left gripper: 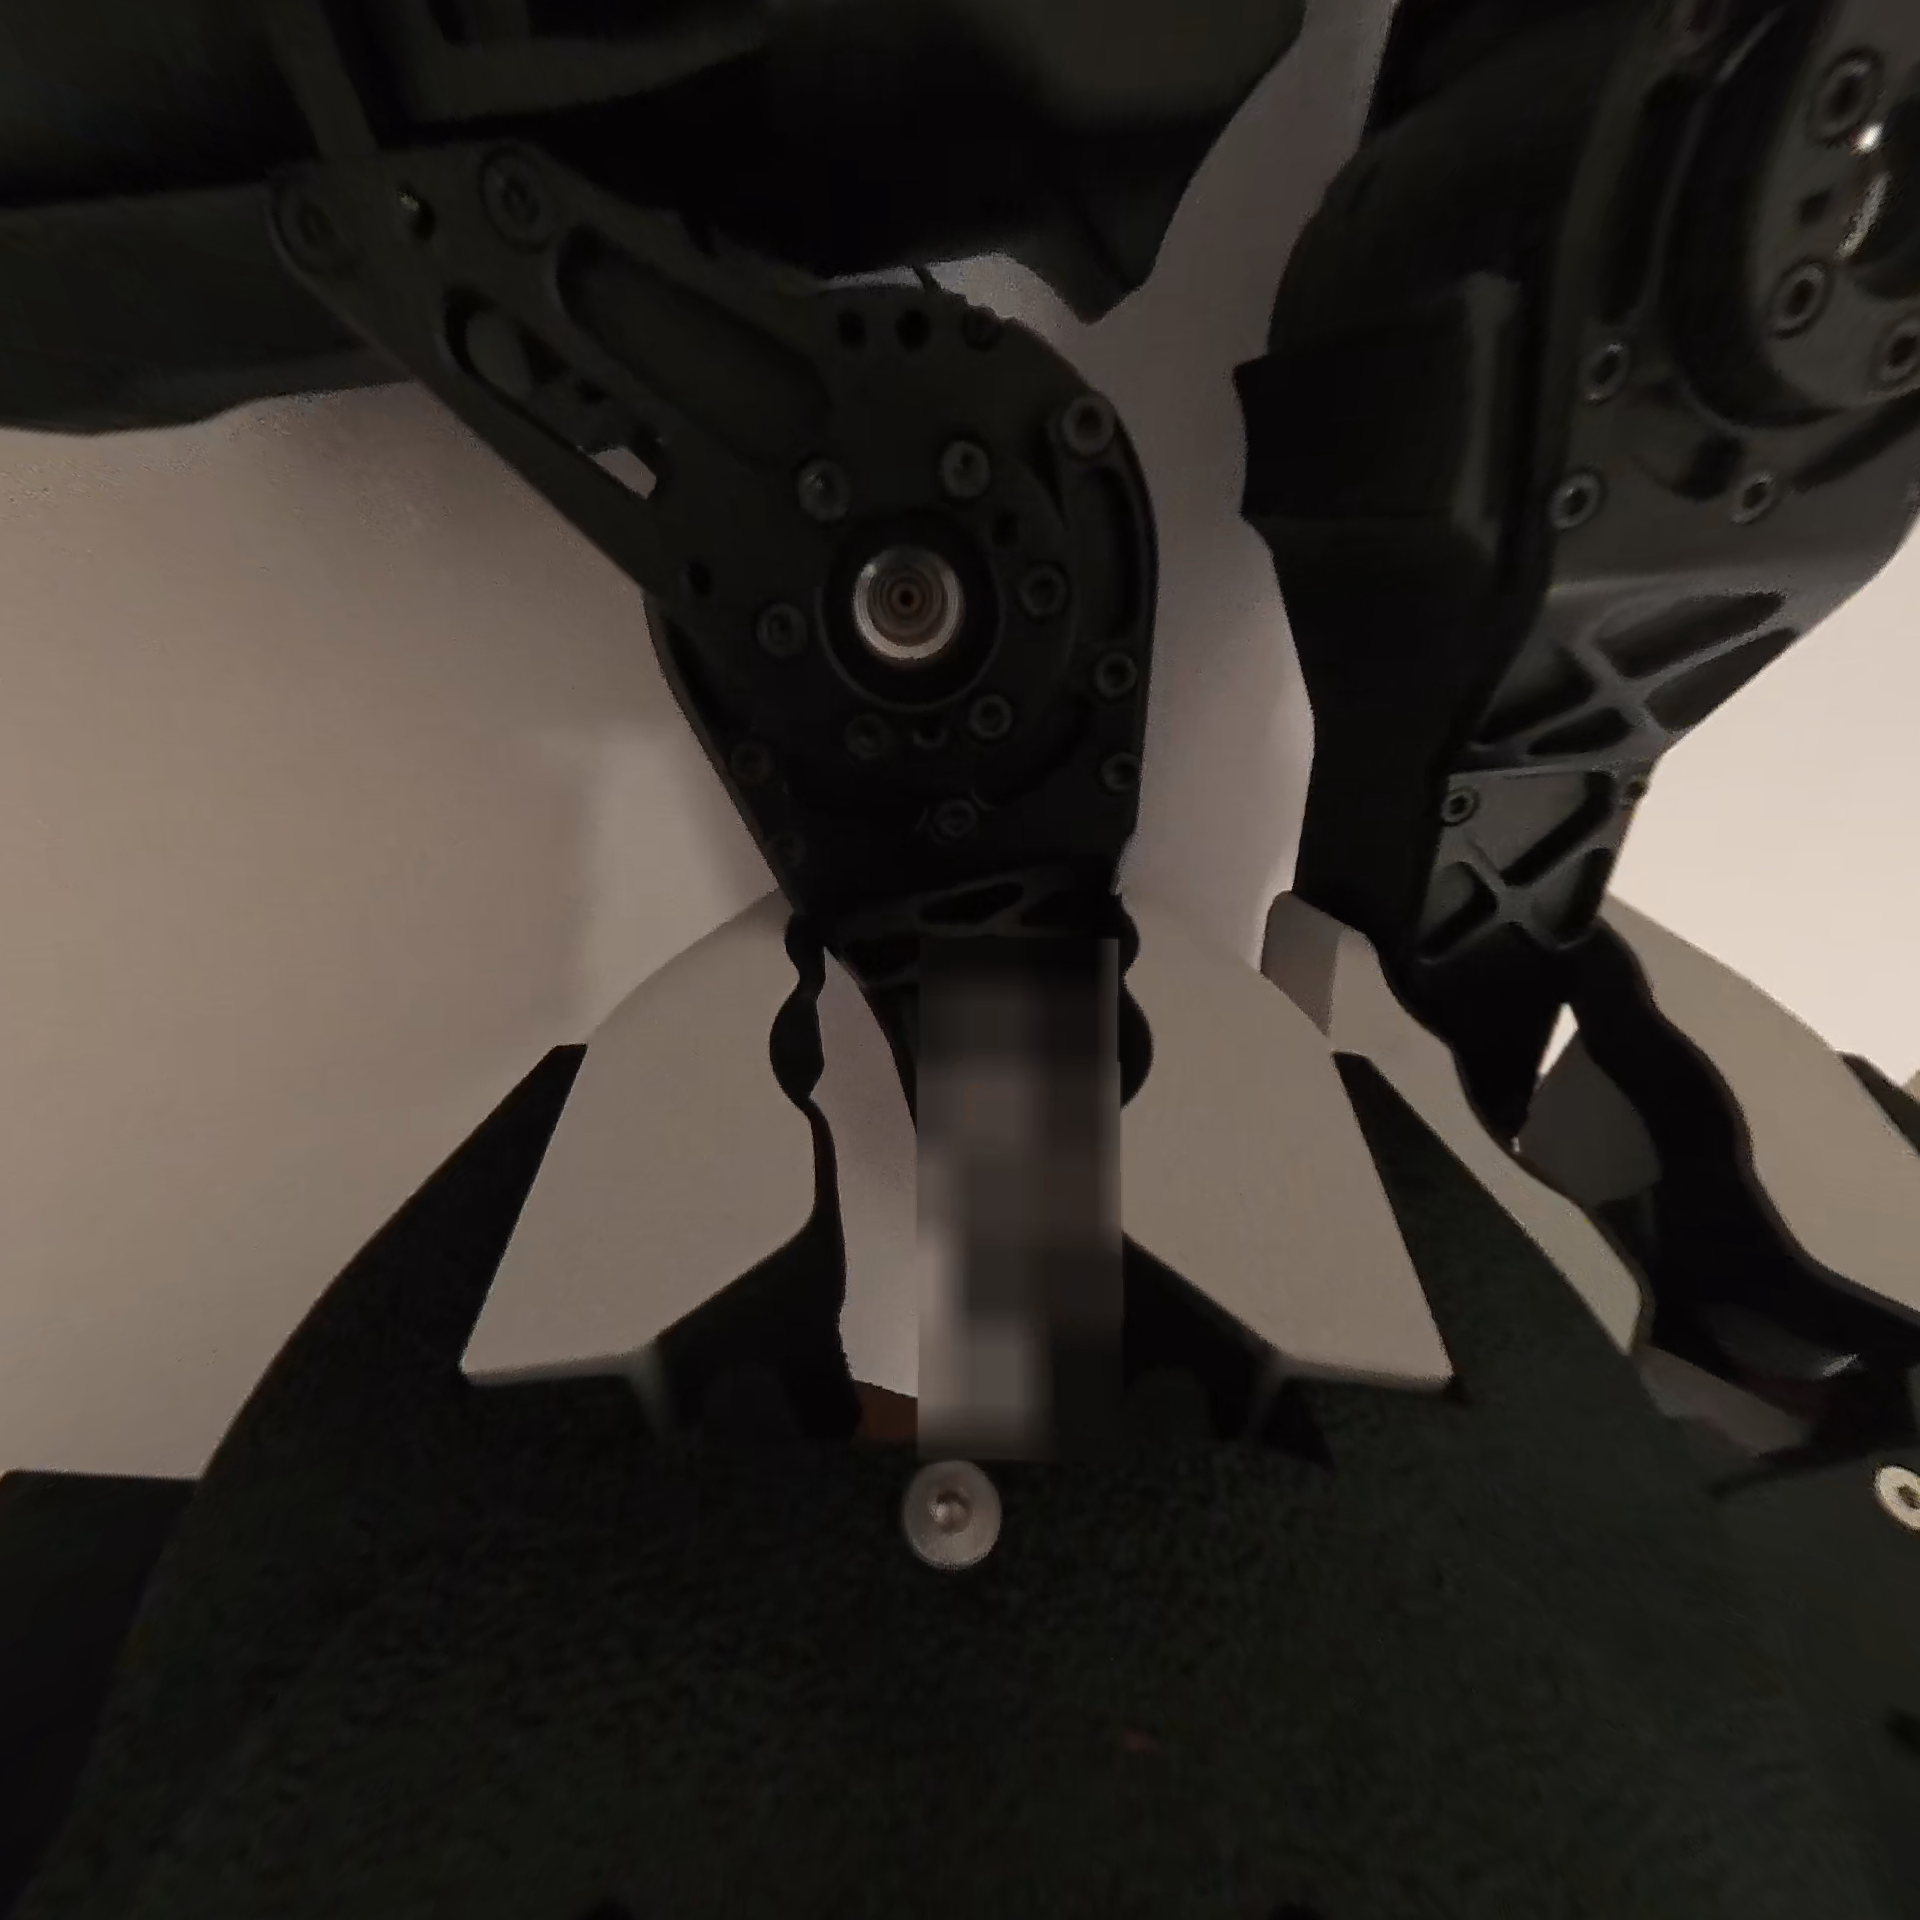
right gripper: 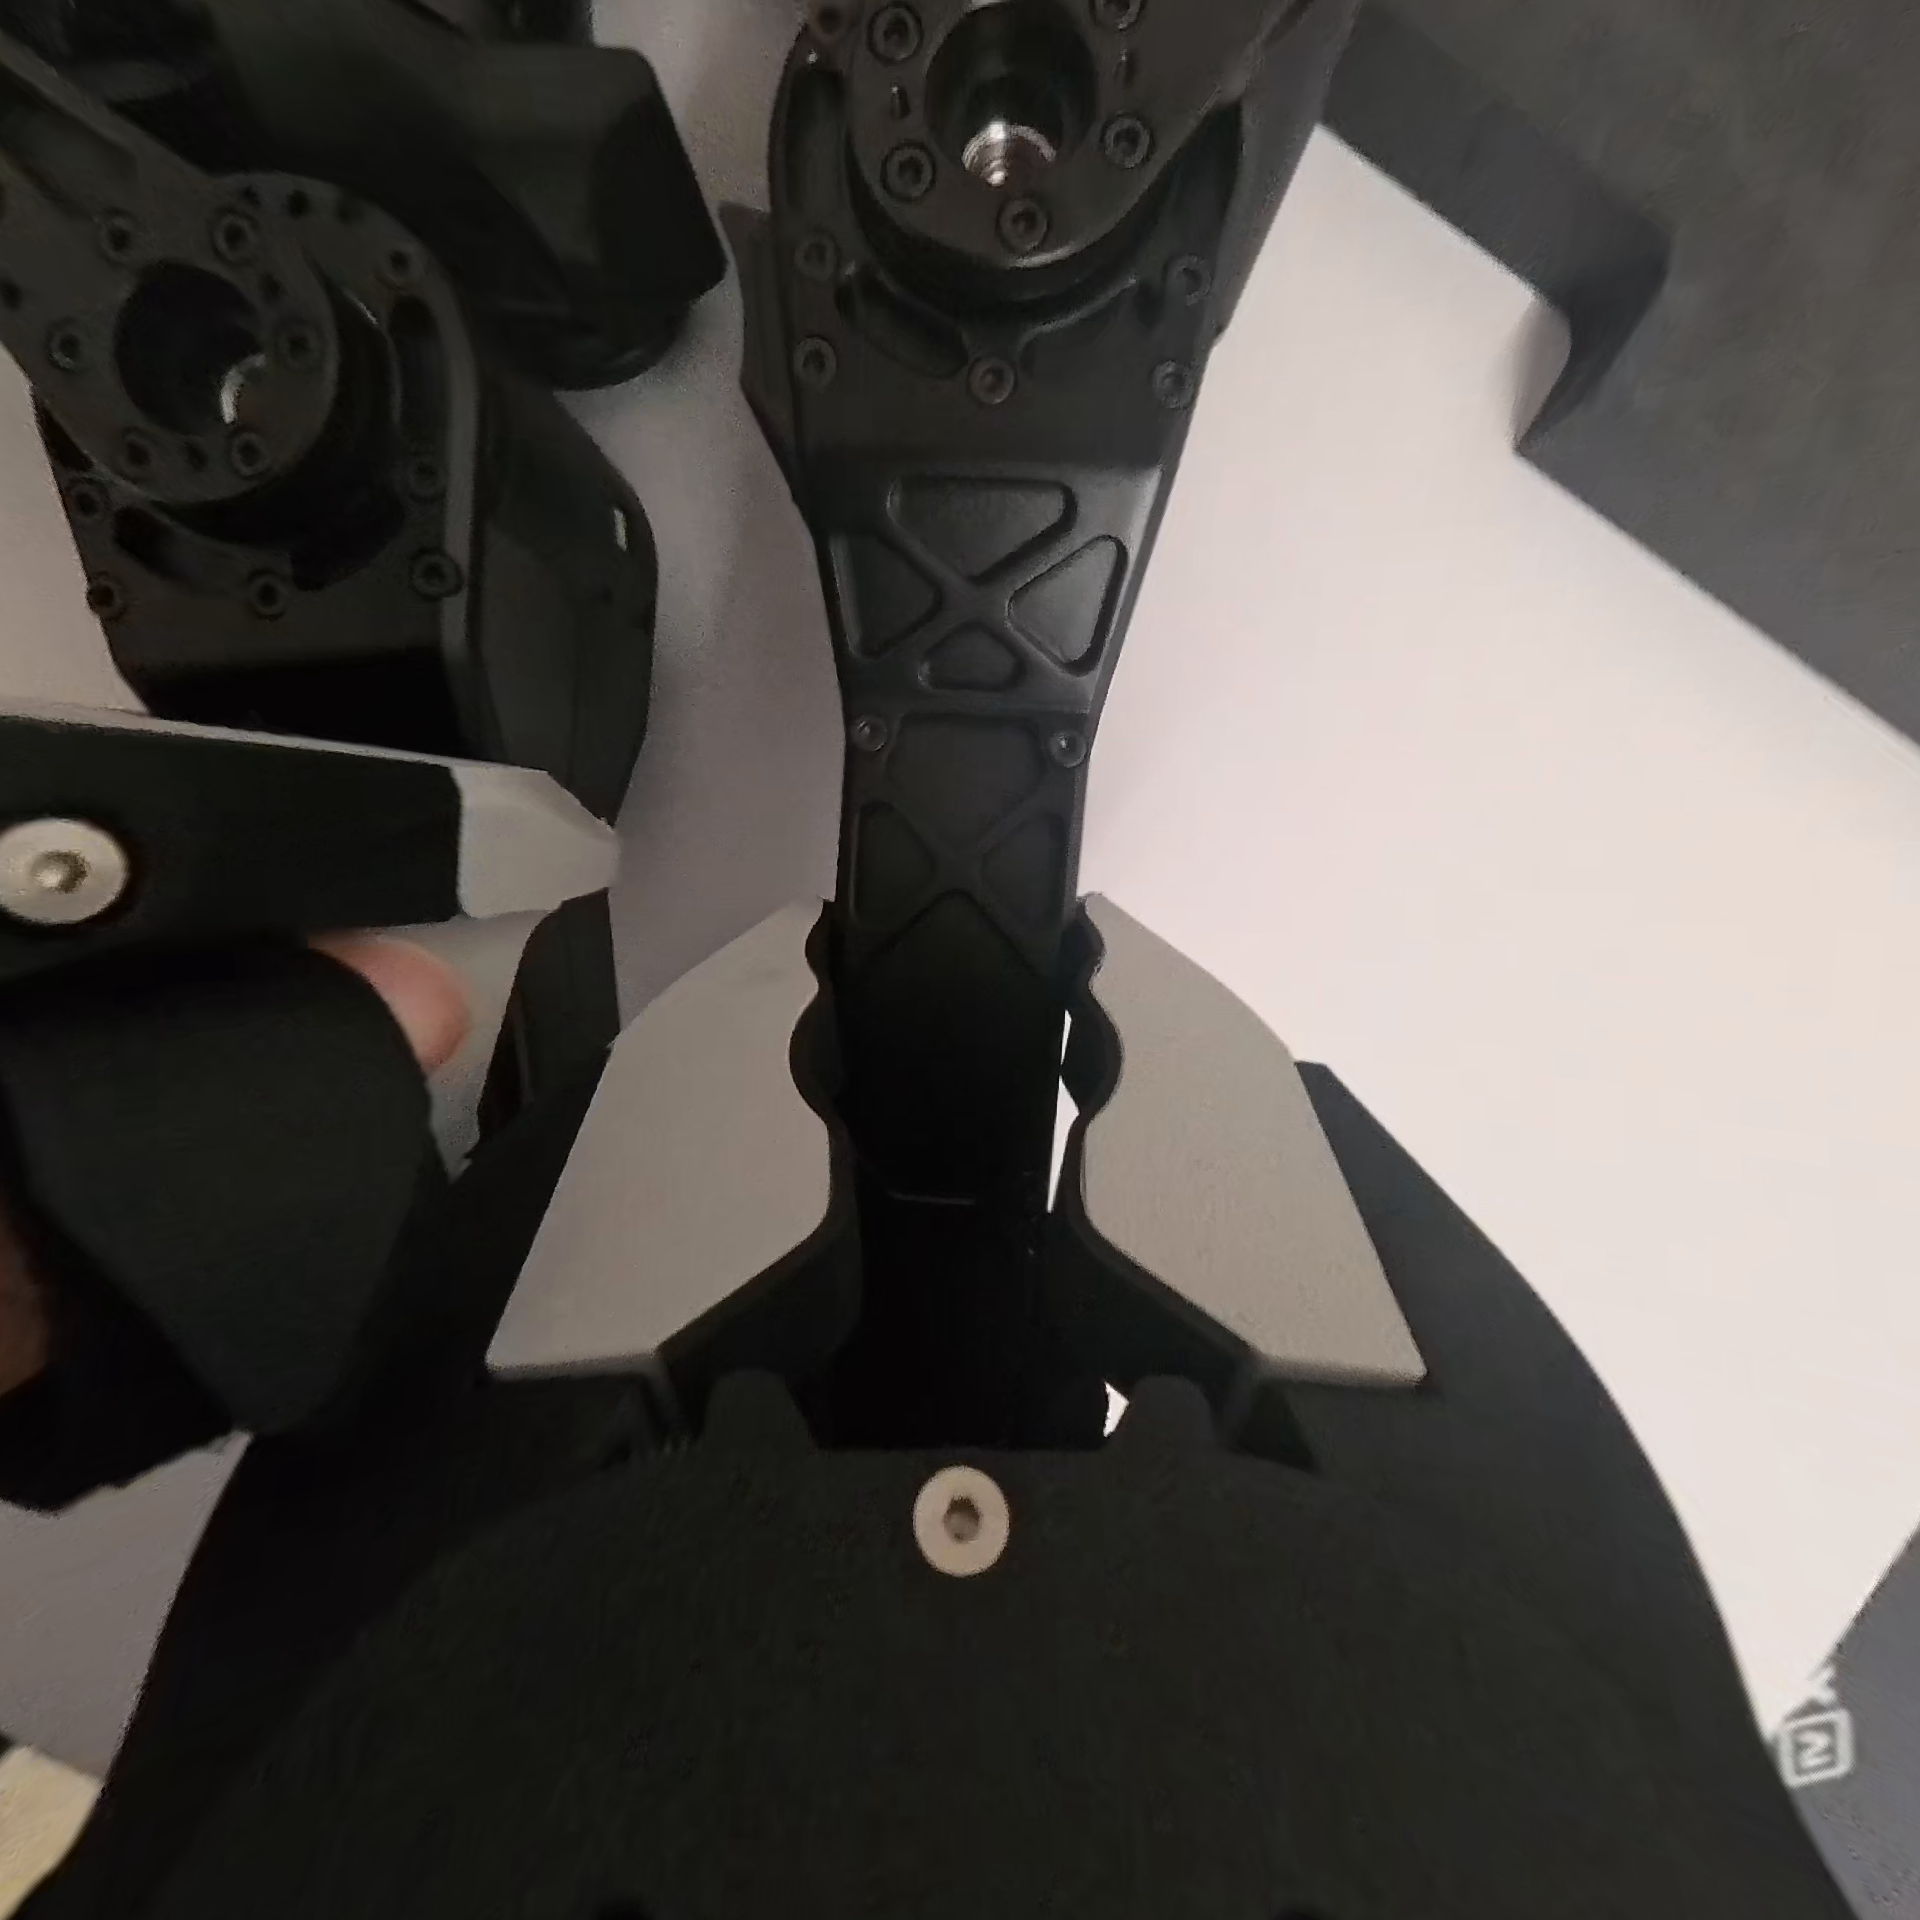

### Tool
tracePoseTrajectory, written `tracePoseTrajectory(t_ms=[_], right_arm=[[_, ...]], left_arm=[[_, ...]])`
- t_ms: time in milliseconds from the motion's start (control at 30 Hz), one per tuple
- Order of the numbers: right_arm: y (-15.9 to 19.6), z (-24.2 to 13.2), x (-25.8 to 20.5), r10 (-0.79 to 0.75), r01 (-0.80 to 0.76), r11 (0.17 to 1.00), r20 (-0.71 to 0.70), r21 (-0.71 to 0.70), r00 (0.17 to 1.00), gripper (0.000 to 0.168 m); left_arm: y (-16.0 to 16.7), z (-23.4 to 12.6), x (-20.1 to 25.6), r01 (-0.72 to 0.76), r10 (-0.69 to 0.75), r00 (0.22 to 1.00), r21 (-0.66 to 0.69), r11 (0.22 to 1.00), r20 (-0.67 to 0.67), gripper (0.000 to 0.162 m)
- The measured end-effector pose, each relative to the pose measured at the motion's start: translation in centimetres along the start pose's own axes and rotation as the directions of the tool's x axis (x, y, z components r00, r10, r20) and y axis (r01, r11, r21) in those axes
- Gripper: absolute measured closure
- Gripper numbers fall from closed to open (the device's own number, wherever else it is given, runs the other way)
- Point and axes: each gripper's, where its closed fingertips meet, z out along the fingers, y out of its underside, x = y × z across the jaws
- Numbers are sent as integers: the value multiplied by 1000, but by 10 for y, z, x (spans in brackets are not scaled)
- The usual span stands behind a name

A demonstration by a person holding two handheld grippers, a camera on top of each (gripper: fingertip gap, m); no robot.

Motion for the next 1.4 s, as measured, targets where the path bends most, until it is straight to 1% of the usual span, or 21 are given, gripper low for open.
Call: tracePoseTrajectory(t_ms=[233, 300, 433, 500, 600, 667, 733, 900, 1033, 1067, 1200, 1400], right_arm=[[26, -16, -23, 210, -211, 977, -80, -16, 975, 127], [36, -22, -29, 288, -291, 956, -114, -17, 951, 127], [57, -33, -36, 439, -450, 893, -193, -15, 878, 127], [67, -38, -38, 515, -530, 848, -237, 1, 824, 127], [84, -42, -37, 647, -666, 745, -286, 41, 707, 127], [95, -48, -35, 704, -727, 683, -322, 66, 633, 127], [106, -54, -33, 747, -774, 627, -351, 90, 565, 127], [136, -71, -34, 839, -875, 456, -406, 161, 362, 127], [156, -82, -40, 868, -913, 354, -435, 202, 240, 126], [159, -84, -40, 875, -919, 334, -432, 208, 220, 126], [161, -84, -39, 878, -918, 341, -416, 202, 234, 125], [159, -83, -36, 896, -923, 328, -377, 201, 237, 125]], left_arm=[[13, -7, -27, -137, 137, 991, 11, 990, -3, 113], [17, -10, -35, -176, 176, 984, 13, 984, -5, 113], [23, -13, -50, -240, 241, 970, 20, 971, -31, 113], [23, -14, -55, -250, 252, 967, 36, 968, -40, 114], [21, -15, -61, -269, 270, 963, 51, 962, -20, 113], [21, -15, -63, -245, 246, 968, 43, 969, -36, 113], [21, -15, -66, -256, 258, 966, 46, 965, -32, 113], [21, -17, -72, -263, 265, 964, 42, 964, -29, 114], [21, -19, -78, -240, 240, 971, 23, 971, -8, 114], [20, -19, -79, -225, 225, 974, 23, 974, -10, 114], [19, -18, -81, -224, 225, 974, 20, 974, -26, 113], [17, -17, -79, -236, 236, 971, 12, 972, -47, 112]])
